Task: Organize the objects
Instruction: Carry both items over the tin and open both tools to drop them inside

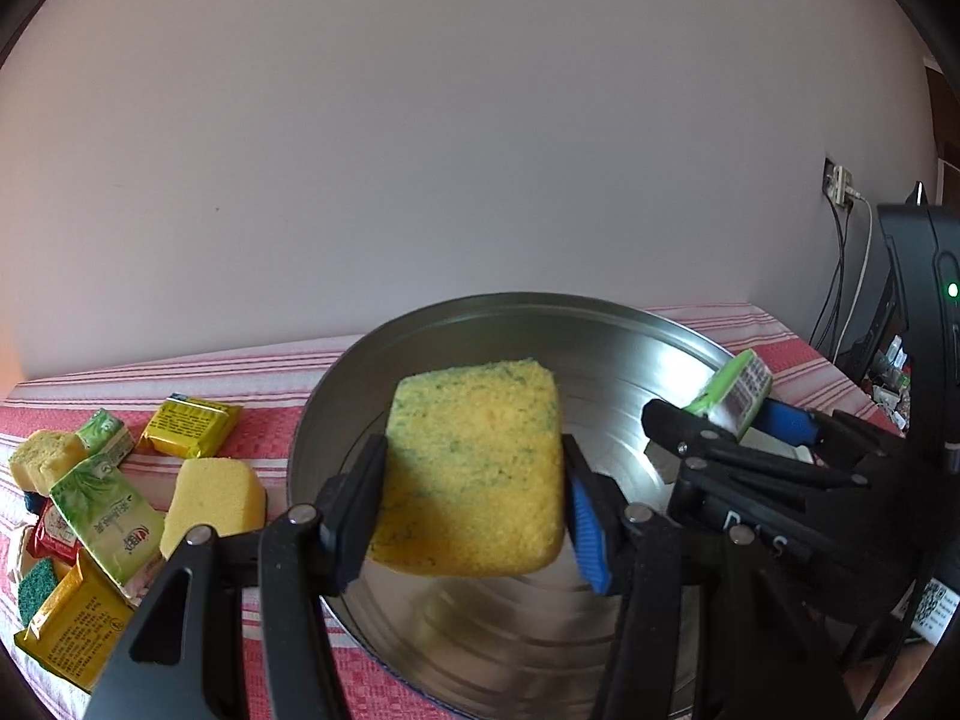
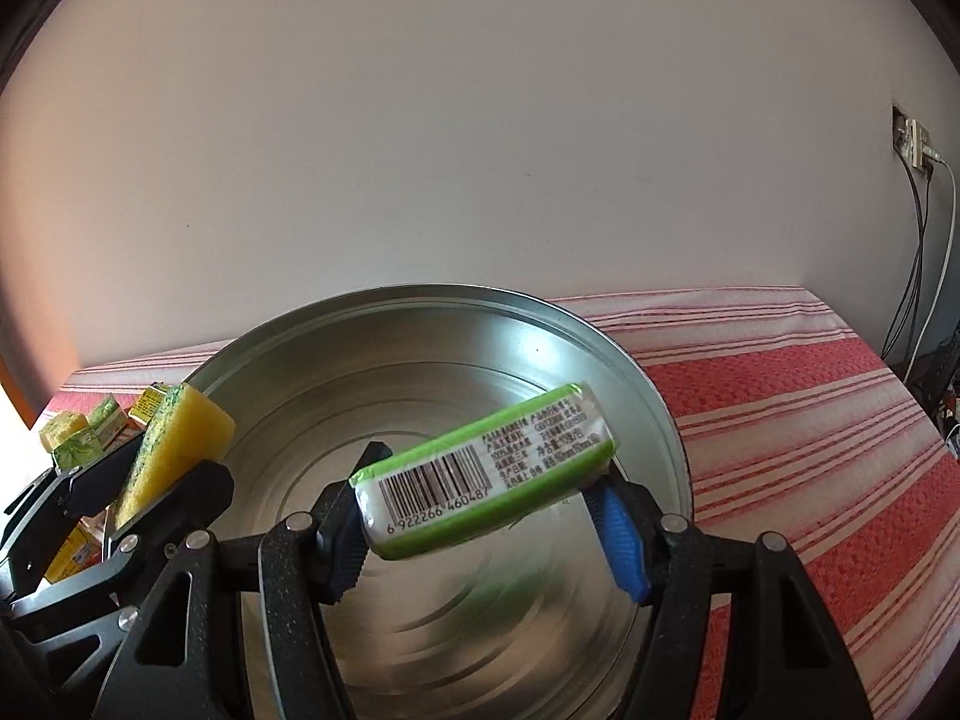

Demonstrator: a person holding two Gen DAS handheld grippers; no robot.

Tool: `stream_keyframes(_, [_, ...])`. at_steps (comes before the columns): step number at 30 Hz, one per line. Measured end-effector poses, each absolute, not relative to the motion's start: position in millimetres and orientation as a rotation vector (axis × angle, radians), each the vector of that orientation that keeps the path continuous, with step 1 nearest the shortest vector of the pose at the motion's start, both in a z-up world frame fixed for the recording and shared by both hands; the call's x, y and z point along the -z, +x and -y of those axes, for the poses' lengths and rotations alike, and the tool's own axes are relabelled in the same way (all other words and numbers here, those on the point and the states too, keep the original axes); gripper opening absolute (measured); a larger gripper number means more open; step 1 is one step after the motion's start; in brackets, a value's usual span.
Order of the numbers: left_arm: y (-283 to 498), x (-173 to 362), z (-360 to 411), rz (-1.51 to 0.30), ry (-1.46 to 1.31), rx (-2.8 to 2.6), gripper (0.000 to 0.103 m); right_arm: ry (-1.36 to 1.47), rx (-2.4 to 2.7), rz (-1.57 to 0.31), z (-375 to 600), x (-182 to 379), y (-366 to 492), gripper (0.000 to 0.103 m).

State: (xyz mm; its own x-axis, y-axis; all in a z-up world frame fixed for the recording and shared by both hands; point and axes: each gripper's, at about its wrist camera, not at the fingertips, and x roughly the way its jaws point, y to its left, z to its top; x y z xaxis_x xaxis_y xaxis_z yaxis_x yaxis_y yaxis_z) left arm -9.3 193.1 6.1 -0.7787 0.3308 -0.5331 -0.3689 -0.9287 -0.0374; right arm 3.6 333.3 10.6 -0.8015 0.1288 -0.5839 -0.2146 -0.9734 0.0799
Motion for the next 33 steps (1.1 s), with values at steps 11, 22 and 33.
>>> stream_keyframes(11, [7, -18, -182, -0.141, -0.698, -2.787, 0.098, -0.799, -2.849, -0.388, -343, -20, 16, 0.082])
stream_keyframes(22, [13, -22, -172, -0.167, -0.679, -2.823, 0.099, -0.7, -2.835, -0.476, -355, -17, 21, 0.082])
stream_keyframes(33, [23, -25, -149, -0.152, -0.662, -2.867, 0.099, -0.485, -2.802, -0.609, -360, -19, 43, 0.082])
